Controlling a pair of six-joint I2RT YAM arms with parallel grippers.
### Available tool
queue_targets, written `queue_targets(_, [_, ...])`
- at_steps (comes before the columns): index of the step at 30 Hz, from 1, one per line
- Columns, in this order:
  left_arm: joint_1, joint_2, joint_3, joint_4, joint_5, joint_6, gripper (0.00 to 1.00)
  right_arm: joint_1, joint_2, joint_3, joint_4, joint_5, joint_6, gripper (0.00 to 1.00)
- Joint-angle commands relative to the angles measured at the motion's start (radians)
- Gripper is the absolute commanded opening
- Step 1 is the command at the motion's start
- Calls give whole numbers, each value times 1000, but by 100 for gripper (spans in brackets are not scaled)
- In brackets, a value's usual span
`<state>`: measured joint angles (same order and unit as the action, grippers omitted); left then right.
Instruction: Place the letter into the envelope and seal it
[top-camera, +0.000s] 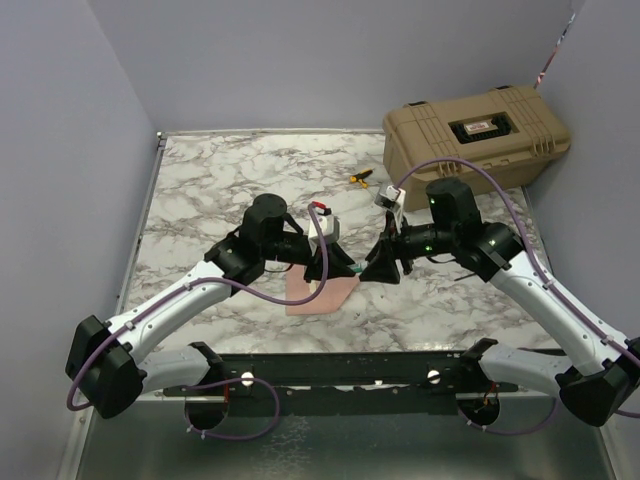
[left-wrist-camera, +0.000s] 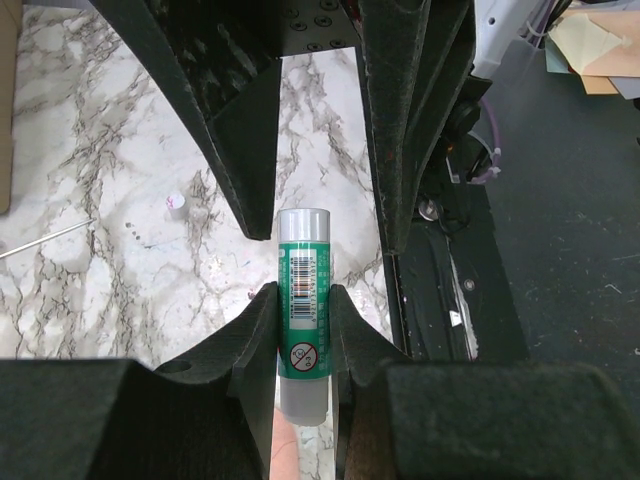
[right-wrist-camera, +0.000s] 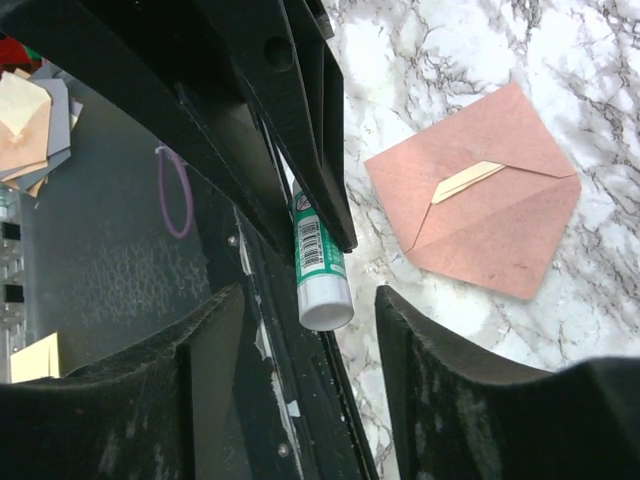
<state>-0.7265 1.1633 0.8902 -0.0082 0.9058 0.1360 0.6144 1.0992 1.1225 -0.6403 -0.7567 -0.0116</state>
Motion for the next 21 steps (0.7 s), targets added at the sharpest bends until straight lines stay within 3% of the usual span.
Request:
queue_targets(1, [2,-25,30,10,-4,17,0,1,-7,-5,0,-34,3,55])
queue_targets(9, [2,-24,31,10,-18,18,0,1,25,-7,91,-6,103,23])
queue_targets(15, [2,-22,33,10,-80,18,0,1,54,-30,220,56,308,1])
queue_targets(21, [1,-29,27,18,-224,3,0,0,79,-35,276,174,559,1])
